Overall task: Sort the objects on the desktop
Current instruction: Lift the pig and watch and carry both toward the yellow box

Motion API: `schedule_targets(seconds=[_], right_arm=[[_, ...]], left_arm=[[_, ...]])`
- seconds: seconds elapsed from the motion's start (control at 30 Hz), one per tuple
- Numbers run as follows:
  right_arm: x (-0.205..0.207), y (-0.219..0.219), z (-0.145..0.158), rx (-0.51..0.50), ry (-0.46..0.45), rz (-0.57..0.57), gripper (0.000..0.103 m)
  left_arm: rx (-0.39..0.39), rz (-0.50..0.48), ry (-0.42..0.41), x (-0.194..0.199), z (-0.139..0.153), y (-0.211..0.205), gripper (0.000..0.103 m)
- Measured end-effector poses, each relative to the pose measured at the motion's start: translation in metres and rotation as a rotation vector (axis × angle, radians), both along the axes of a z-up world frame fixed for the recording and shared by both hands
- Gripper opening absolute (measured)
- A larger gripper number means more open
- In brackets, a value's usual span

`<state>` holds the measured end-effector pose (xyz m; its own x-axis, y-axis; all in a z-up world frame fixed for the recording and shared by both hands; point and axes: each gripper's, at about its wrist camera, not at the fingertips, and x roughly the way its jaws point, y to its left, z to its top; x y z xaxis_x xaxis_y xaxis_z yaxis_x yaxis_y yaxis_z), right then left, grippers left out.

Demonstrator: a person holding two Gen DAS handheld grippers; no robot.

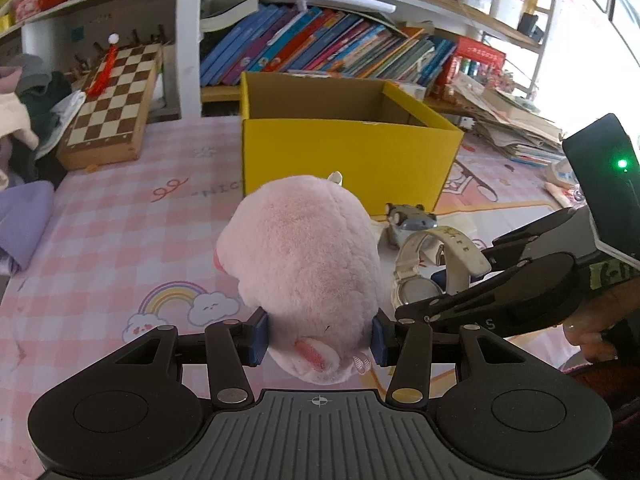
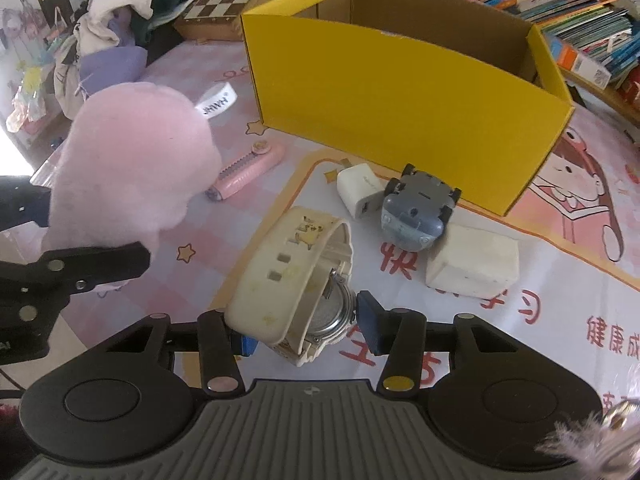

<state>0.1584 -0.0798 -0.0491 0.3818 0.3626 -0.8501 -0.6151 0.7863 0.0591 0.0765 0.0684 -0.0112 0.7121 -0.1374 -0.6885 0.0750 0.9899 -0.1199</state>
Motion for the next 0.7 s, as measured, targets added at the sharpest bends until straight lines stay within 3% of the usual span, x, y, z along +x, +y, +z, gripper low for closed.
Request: schedule_targets(seconds=[0.7], right_arm=[[-0.040, -0.039, 0.021, 0.022, -0.102, -0.161, 0.046]], left_arm=[[0.007, -0.183, -0.058, -0.006, 0.007, -0.028, 0.046]])
